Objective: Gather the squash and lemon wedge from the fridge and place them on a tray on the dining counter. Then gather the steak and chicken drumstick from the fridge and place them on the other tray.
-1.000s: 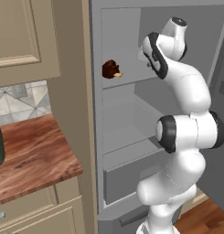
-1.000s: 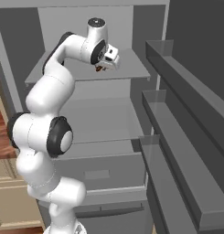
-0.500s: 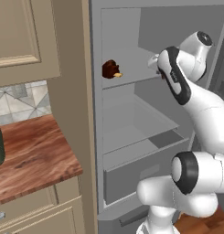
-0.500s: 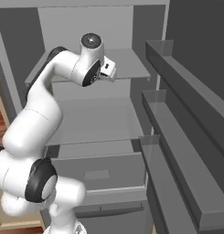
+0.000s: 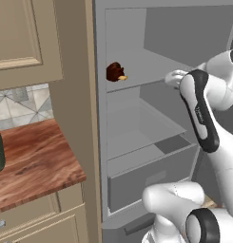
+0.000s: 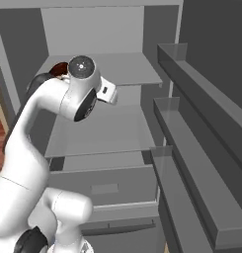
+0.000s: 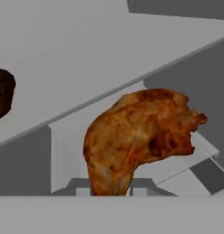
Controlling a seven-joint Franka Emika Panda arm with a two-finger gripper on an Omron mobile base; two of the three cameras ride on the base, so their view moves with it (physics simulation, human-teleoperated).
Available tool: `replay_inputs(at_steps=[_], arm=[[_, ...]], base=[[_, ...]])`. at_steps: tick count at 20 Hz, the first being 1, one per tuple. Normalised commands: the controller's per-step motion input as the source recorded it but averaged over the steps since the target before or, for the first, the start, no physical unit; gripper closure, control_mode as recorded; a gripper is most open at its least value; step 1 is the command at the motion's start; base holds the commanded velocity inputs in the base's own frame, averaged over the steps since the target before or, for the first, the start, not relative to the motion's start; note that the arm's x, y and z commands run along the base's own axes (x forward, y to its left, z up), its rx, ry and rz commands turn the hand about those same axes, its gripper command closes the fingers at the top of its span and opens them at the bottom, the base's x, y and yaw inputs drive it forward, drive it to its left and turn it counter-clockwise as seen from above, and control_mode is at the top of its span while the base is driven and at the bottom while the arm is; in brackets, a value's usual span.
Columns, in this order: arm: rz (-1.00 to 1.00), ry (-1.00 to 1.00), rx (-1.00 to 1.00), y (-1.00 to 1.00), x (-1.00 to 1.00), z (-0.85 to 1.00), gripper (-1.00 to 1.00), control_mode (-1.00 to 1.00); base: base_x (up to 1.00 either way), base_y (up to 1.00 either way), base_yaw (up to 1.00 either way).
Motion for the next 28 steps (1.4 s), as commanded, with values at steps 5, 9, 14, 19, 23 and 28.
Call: replay_inputs(at_steps=[5, 9, 14, 19, 23, 28], arm=[[-0.01, -0.05, 0.0, 0.04, -1.0, 0.0, 1.0, -1.0], [-0.01, -0.03, 0.0, 0.05, -1.0, 0.0, 1.0, -1.0], [0.0, -0.01, 0.0, 0.09, -1.0, -0.01, 1.0, -1.0], [0.0, 0.0, -0.04, 0.3, -0.93, -0.18, 1.0, -1.0], [0.0, 0.07, -0.03, 0.07, -0.29, -0.17, 1.0, -1.0], [0.0, 0.0, -0.01, 0.05, -0.01, -0.01, 1.0, 1.0]], base=[[0.0, 0.0, 0.0], [0.0, 0.0, 0.0], [0.0, 0.0, 0.0], [0.0, 0.0, 0.0], [0.0, 0.0, 0.0], [-0.44, 0.04, -0.01]])
